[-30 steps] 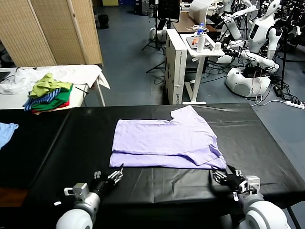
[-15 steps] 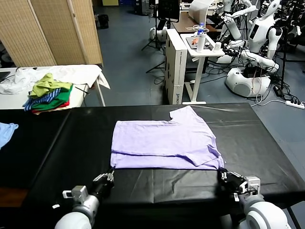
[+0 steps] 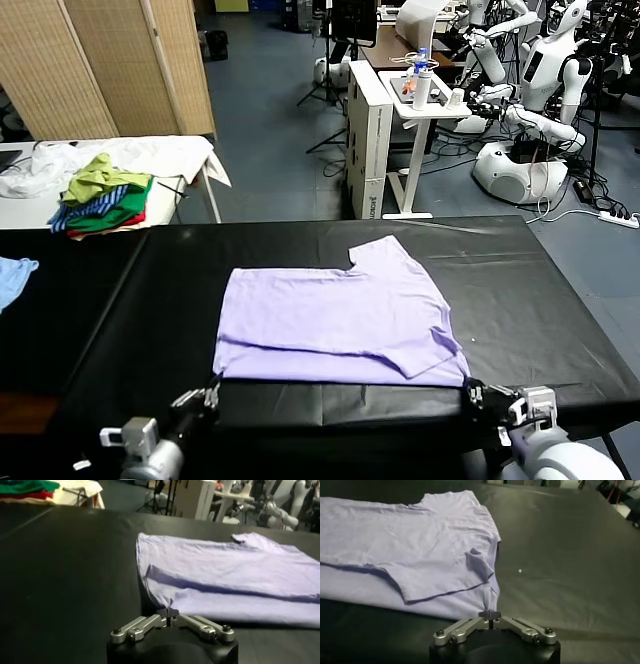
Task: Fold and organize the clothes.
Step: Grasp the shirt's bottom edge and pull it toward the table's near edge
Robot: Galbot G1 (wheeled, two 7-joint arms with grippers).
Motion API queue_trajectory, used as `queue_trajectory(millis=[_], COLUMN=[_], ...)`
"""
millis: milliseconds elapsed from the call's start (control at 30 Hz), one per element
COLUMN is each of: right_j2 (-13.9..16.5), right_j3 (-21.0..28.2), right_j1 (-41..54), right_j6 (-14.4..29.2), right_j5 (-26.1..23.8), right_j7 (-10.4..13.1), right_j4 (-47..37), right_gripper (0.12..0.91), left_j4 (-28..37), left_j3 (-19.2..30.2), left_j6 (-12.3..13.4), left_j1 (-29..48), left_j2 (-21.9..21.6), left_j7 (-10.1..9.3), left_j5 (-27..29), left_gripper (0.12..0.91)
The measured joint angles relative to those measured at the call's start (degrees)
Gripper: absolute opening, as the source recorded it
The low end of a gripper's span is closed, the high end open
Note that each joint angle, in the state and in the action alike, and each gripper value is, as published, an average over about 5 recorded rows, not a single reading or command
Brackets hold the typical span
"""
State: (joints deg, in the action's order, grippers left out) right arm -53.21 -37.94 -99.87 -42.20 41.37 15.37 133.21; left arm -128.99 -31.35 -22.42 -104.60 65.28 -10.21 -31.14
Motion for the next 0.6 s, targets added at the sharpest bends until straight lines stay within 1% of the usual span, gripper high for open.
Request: queue_trajectory(millis=[33, 67, 133, 167, 200, 233, 267, 300, 400, 433, 467, 500, 567, 600], right_j2=[0.1, 0.2, 0.5, 0.6, 0.7, 0.8, 0.9, 1.1, 1.6, 1.7, 1.9, 2.1, 2.6, 2.8], right_j3=[-0.1, -0.3, -0.7, -1.0, -1.3, -1.7, -2.1, -2.5, -3.9, -4.2, -4.4, -4.4, -3.9, -3.4], right_j1=[-0.2, -0.5, -1.1, -1.5, -1.8, -2.0, -2.2, -2.3, -1.9, -1.5, -0.9, -0.1, 2.3, 4.0], right_j6=[0.0, 0.0, 0.0, 0.0, 0.0, 0.0, 0.0, 0.0, 0.0, 0.0, 0.0, 0.0, 0.0, 0.0], right_j5=[0.1, 0.3, 0.9, 1.3, 1.9, 2.6, 3.2, 3.9, 6.0, 6.7, 7.2, 7.7, 8.1, 8.2], right_j7=[-0.1, -0.1, 0.0, 0.3, 0.6, 0.9, 1.1, 1.3, 1.2, 1.1, 0.9, 0.8, 0.5, 0.3], right_j4=[0.3, 0.7, 1.6, 2.2, 2.7, 3.3, 3.8, 4.3, 5.4, 5.5, 5.4, 5.2, 4.2, 3.3], right_gripper=[0.154, 0.180, 0.269, 0.325, 0.400, 0.456, 0.513, 0.589, 0.768, 0.815, 0.847, 0.879, 0.898, 0.903], left_j4=[-0.3, -0.5, -1.1, -1.4, -1.7, -2.0, -2.3, -2.7, -3.8, -4.1, -4.5, -4.9, -5.8, -6.2], left_j3=[-0.2, -0.3, -0.5, -0.6, -0.7, -0.9, -1.0, -1.2, -1.8, -2.0, -2.3, -2.6, -3.3, -3.7], left_j6=[-0.1, -0.2, -0.4, -0.6, -0.8, -0.9, -1.1, -1.4, -2.3, -2.7, -3.2, -3.6, -4.7, -5.3], left_j1=[-0.5, -0.9, -1.6, -1.9, -2.3, -2.6, -3.0, -3.4, -4.5, -4.8, -5.0, -5.1, -5.1, -4.8], left_j2=[0.0, 0.0, 0.1, 0.2, 0.4, 0.6, 0.8, 1.0, 1.2, 1.2, 1.2, 1.2, 1.0, 0.8], left_j7=[-0.11, -0.30, -0.78, -1.15, -1.62, -2.12, -2.69, -3.28, -4.80, -5.24, -5.64, -5.94, -6.02, -5.68], left_j5=[0.0, 0.0, -0.1, -0.1, -0.2, -0.3, -0.3, -0.4, -1.0, -1.2, -1.5, -1.9, -2.9, -3.7], left_gripper=[0.147, 0.147, 0.148, 0.165, 0.181, 0.217, 0.271, 0.324, 0.514, 0.571, 0.647, 0.703, 0.812, 0.850])
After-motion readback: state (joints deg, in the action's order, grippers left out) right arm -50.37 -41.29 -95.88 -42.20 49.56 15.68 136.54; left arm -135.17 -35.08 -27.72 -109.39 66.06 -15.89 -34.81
